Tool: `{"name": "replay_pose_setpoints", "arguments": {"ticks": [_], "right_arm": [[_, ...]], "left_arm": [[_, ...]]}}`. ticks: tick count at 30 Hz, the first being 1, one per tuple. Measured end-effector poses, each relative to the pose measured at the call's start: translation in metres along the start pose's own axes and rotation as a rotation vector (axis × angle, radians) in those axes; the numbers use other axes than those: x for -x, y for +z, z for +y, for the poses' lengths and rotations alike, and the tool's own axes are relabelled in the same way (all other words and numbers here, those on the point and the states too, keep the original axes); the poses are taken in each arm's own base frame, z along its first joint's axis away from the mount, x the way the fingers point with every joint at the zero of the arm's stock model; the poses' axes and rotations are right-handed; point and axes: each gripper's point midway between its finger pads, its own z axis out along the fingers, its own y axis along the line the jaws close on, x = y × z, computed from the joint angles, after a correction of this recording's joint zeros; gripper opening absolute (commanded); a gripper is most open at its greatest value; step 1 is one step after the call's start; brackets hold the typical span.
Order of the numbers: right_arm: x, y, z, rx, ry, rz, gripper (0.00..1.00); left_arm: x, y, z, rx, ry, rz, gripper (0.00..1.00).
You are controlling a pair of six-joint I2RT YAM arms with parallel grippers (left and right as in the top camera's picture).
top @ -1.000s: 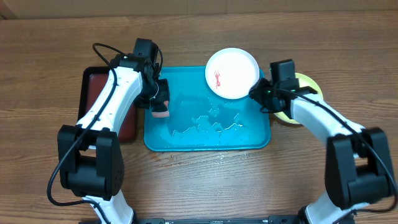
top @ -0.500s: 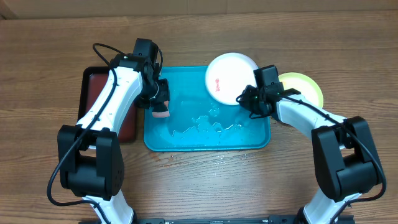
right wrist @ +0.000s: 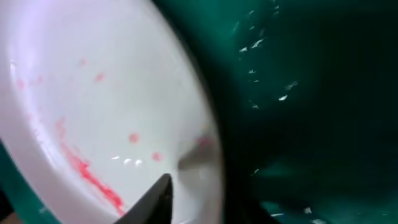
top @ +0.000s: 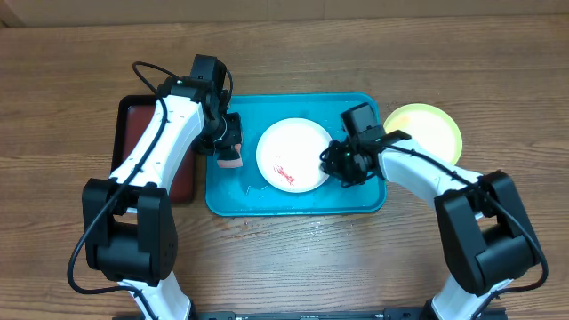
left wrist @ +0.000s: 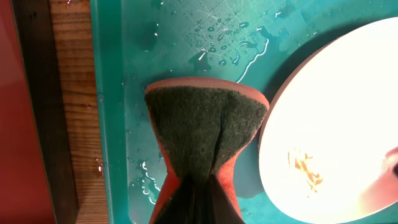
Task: Clean dirty plates on tray and stack at the side
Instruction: 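Grip the white plate's rim with the right gripper and pull it left, then scrub the white plate with the sponge in the left gripper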
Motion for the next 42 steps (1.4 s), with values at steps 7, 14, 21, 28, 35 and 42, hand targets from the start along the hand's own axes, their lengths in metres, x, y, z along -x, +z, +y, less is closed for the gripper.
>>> {"name": "replay_pose_setpoints", "arguments": {"ticks": [7, 14, 21, 28, 35, 42], "right_arm": [[0.023, 0.000, 0.014, 0.059, -0.087, -0.095, 0.49], [0.054, -0.002, 0.015, 0.036, -0.150, -0.242, 0.48], [0.071, 0.002, 0.019, 0.039, -0.199, -0.314, 0.41], [0.070, 0.007, 0.019, 0.035, -0.290, -0.306, 0.35], [0.072, 0.008, 0.017, 0.020, -0.316, -0.315, 0.04], [0.058, 0.010, 0.007, -0.002, -0.182, -0.241, 0.04]], "left_arm": [[0.000, 0.000, 0.000, -0.003, 0.000, 0.001, 0.04], [0.000, 0.000, -0.001, -0.003, 0.000, 0.001, 0.04], [0.000, 0.000, -0.001, -0.004, 0.000, 0.000, 0.04], [0.001, 0.000, -0.001, -0.004, 0.001, -0.004, 0.04], [0.001, 0.000, -0.001, -0.005, -0.003, -0.004, 0.04], [0.001, 0.000, -0.001, -0.005, -0.004, -0.003, 0.04]]}}
